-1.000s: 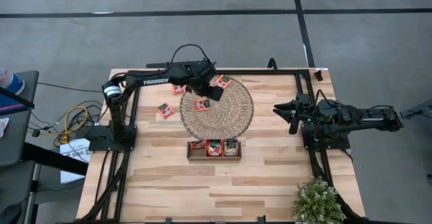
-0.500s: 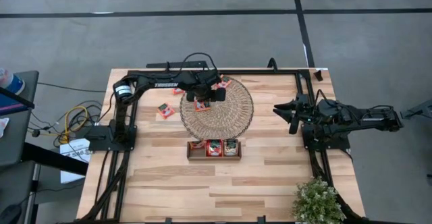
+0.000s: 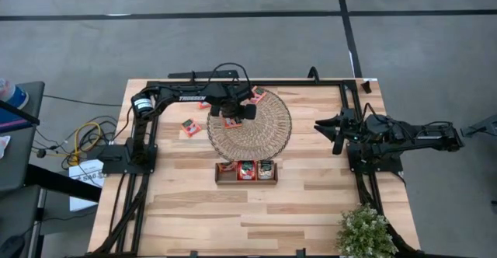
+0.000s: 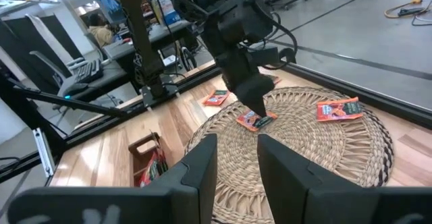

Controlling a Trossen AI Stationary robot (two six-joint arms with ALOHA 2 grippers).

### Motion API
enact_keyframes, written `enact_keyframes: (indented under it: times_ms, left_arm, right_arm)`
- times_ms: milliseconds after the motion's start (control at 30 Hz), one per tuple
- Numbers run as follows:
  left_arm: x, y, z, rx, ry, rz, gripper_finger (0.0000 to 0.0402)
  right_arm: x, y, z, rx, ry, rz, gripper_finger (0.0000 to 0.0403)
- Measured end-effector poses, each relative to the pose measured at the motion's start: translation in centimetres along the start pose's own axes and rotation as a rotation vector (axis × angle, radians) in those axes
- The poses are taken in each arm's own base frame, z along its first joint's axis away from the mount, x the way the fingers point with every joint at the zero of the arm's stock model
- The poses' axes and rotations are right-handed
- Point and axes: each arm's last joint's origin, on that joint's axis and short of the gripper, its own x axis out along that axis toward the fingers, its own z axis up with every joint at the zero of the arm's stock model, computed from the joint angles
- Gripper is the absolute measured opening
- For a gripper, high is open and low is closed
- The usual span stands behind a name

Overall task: Pick & Place Tea
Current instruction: Put the orange tea bag into the left section of the wooden organizer

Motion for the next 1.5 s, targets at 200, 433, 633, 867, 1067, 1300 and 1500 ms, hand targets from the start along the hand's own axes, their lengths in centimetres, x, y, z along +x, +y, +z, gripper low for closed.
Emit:
enact_keyframes:
  times_ms: [200, 433, 633, 867, 1067, 1300, 1500]
  left_arm:
    - [0.0, 0.1, 0.0, 0.337, 0.008, -0.002, 0.0112]
    - [-0.6, 0.4, -0.2, 0.629, 0.111, 0.008, 0.0112]
    - [-1.9, 1.0, 1.9, 0.717, 0.073, 0.080, 0.0112]
    - [-1.9, 1.7, 2.5, 0.885, 0.130, 0.023, 0.0112]
    - [-1.4, 1.6, 2.6, 1.003, 0.129, 0.017, 0.0112]
    - [-0.5, 1.6, 2.7, 1.030, 0.103, 0.075, 0.0112]
    - [-0.2, 1.2, 2.0, 1.088, 0.123, 0.058, 0.0112]
  right_arm:
    - [0.0, 0.0, 0.0, -0.001, 0.000, 0.000, 0.0098]
    - [0.0, 0.0, 0.0, -0.001, 0.000, 0.000, 0.0098]
    - [0.0, 0.0, 0.0, 0.000, 0.000, 0.000, 0.0098]
    - [0.0, 0.0, 0.0, 0.000, 0.000, 0.000, 0.0098]
    - [0.0, 0.0, 0.0, 0.000, -0.001, 0.000, 0.0098]
    - [0.0, 0.0, 0.1, 0.029, -0.010, 0.005, 0.0098]
    - [0.0, 0.1, 0.2, 0.033, -0.018, 0.008, 0.0098]
